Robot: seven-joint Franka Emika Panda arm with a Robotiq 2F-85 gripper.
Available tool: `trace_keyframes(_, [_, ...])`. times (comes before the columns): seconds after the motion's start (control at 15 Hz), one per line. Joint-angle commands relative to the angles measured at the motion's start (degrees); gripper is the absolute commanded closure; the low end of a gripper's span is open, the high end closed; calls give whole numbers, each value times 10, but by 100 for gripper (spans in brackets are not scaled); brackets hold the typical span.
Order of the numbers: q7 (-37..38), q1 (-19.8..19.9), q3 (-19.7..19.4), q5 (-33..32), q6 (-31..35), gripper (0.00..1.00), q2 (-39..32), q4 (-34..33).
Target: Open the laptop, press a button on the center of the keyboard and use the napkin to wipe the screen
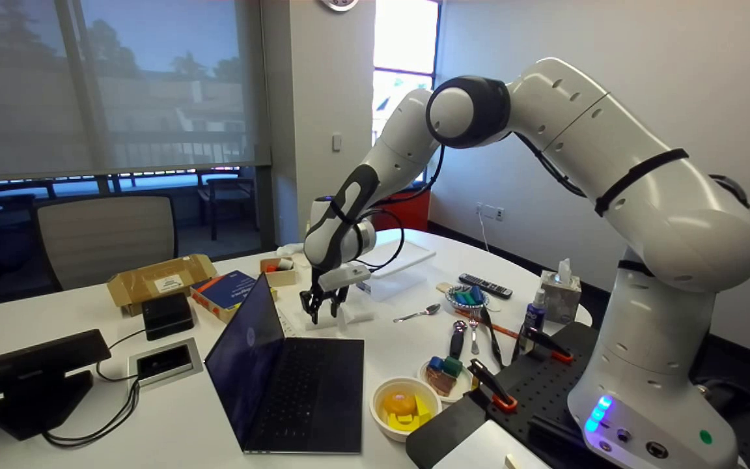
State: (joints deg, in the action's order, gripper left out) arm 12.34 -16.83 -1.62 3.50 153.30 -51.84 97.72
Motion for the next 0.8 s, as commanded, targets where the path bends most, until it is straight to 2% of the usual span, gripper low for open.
trace_keyframes(0.0, [73, -27, -53, -28, 17, 7, -11, -13])
trace_keyframes(0.07, [86, -30, -62, -32, 15, 1, -12, -16])
trace_keyframes(0.33, [133, -51, -93, -45, 2, 0, -13, -22])
trace_keyframes(0.73, [179, -68, -124, -55, -3, 0, -66, -76])
